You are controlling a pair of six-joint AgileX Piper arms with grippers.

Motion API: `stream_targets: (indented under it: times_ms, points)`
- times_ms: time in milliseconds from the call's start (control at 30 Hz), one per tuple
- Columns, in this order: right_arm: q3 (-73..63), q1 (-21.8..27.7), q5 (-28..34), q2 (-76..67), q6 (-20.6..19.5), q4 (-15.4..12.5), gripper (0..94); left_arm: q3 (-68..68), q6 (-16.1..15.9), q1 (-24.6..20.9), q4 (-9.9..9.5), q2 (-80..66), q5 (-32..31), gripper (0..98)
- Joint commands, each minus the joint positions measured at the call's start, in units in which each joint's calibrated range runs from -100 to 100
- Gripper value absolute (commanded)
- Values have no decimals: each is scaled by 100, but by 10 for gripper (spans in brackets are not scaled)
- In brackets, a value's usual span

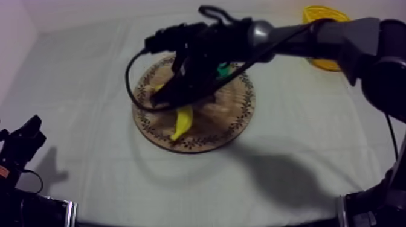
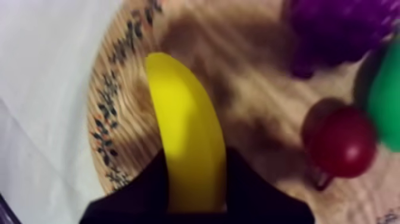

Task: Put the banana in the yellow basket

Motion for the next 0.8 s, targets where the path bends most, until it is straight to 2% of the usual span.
stream_targets:
  times_ms: [0, 333, 533, 767]
  points:
    - [-311, 89, 358, -140, 25, -18, 219, 3, 0, 0, -1, -3, 1, 1]
    - [-1400, 873, 1283, -731, 32, 52, 228, 3, 0, 0, -1, -3, 1, 1]
    - [-1888, 1629, 1652, -867, 104, 22, 233, 3, 0, 0, -1, -3, 1, 1]
    - [-2284, 2645, 1807, -828, 250, 5, 234, 3, 0, 0, -1, -3, 1, 1]
